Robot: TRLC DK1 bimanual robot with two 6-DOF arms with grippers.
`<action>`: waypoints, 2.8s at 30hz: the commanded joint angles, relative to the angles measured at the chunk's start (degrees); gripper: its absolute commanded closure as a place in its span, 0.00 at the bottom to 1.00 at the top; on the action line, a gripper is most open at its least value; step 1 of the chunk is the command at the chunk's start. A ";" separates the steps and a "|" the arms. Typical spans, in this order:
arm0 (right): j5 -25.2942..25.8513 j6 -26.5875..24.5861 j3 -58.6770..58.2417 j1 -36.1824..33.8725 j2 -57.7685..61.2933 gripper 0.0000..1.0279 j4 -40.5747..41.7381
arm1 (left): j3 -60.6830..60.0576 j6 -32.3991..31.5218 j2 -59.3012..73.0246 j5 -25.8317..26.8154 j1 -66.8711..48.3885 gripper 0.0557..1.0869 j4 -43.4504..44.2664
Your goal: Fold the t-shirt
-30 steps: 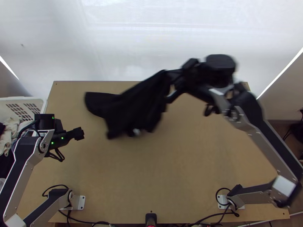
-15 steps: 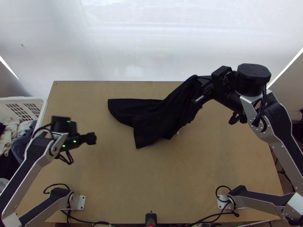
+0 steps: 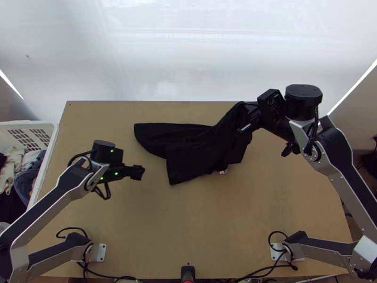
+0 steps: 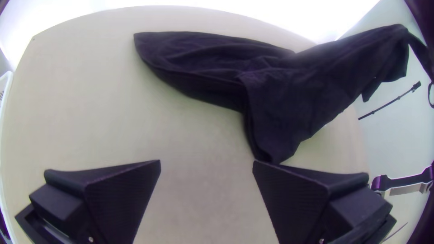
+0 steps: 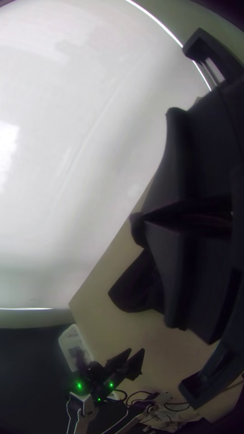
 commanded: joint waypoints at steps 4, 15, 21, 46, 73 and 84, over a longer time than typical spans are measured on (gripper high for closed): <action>0.84 -0.21 -2.27 -0.20 0.46 0.97 -0.07 | 4.51 -4.95 11.12 2.85 -2.73 0.04 9.10; 0.92 -0.21 -5.08 -0.20 0.99 0.97 1.86 | 22.97 -16.73 22.99 15.60 -1.68 0.04 7.16; 0.92 -0.21 -5.96 -0.20 1.60 0.97 3.09 | 29.21 -20.51 31.16 19.73 -1.24 0.04 7.43; 0.92 -0.47 -6.22 -0.81 4.15 0.97 5.91 | 33.51 -18.31 42.15 19.02 -0.98 0.04 4.97; 0.92 -0.74 -4.99 -2.83 4.76 0.97 6.35 | 32.63 -16.91 41.18 19.02 -3.09 0.60 4.97; 0.92 -0.65 -3.32 -3.54 4.24 0.97 5.47 | 33.07 -18.58 36.87 17.09 2.45 0.97 4.88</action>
